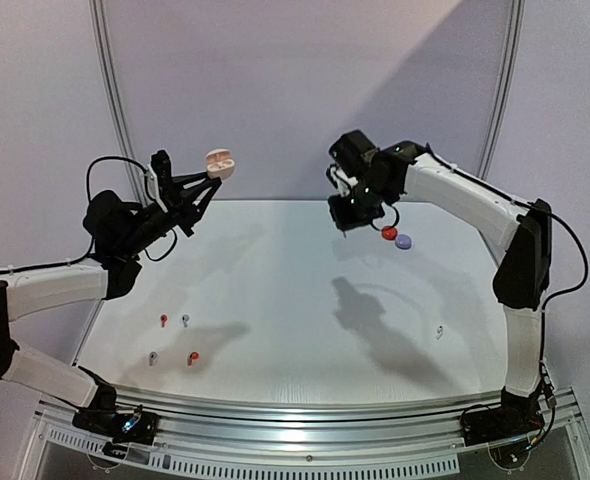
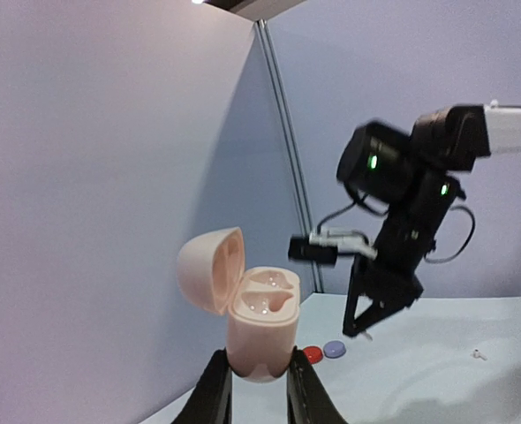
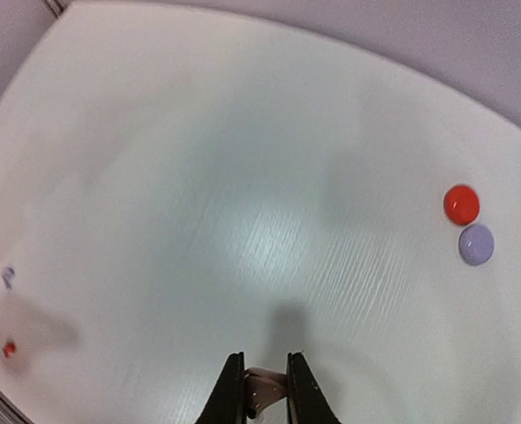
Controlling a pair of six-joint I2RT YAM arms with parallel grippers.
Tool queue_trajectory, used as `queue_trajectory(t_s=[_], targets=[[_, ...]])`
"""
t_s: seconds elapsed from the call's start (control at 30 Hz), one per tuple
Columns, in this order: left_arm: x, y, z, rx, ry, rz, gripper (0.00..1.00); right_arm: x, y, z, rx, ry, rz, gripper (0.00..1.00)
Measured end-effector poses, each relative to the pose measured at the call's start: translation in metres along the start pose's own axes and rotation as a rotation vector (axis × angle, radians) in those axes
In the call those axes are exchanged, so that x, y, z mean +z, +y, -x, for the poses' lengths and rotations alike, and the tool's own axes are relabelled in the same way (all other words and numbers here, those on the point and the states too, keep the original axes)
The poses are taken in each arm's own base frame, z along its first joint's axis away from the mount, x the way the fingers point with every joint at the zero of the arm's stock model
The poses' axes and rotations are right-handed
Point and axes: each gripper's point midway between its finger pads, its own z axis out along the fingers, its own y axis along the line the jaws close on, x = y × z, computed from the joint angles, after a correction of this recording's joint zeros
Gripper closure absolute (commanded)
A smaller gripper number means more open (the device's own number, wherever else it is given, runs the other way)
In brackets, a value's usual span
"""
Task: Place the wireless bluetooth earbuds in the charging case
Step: Pick up the right earbud from the center of the board, then insert the right earbud into the right side groove of the charging case.
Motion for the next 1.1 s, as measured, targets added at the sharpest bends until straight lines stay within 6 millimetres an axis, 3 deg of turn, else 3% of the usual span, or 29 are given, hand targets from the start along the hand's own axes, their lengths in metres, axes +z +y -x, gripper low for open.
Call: queue_trajectory(t_s=[0.07, 0.2, 0.37, 0.47, 0.67, 0.83, 0.97, 1.1], targets=[[0.004, -0.001, -0.002, 0.032, -0.01, 0.012, 1.0, -0.041, 0.004, 0.038, 0.04, -0.143, 0.014, 1.0], [0.01, -0.005, -0.001, 0.067, -0.044, 0.027, 1.0, -0.123, 0.018, 0.086, 0.104, -0.401, 0.066, 1.0], [0.02, -0.02, -0.002, 0.05, -0.091, 0.01, 1.0, -0.204, 0.053, 0.122, 0.146, -0.67, 0.182, 1.0], [0.028, -0.034, -0.005, 0.017, -0.109, -0.025, 1.0, -0.233, 0.078, 0.135, 0.142, -0.787, 0.24, 1.0], [0.041, -0.042, -0.003, -0.023, -0.142, -0.025, 1.0, -0.272, 0.128, 0.137, 0.072, -0.929, 0.321, 1.0], [0.041, -0.042, 0.006, -0.023, -0.178, 0.0, 1.0, -0.291, 0.154, 0.131, 0.017, -0.995, 0.323, 1.0], [0.042, -0.043, 0.009, -0.012, -0.189, 0.015, 1.0, -0.287, 0.167, 0.127, -0.027, -1.024, 0.255, 1.0], [0.042, -0.045, 0.013, 0.025, -0.204, 0.028, 1.0, -0.264, 0.177, 0.123, -0.053, -1.009, 0.204, 1.0]])
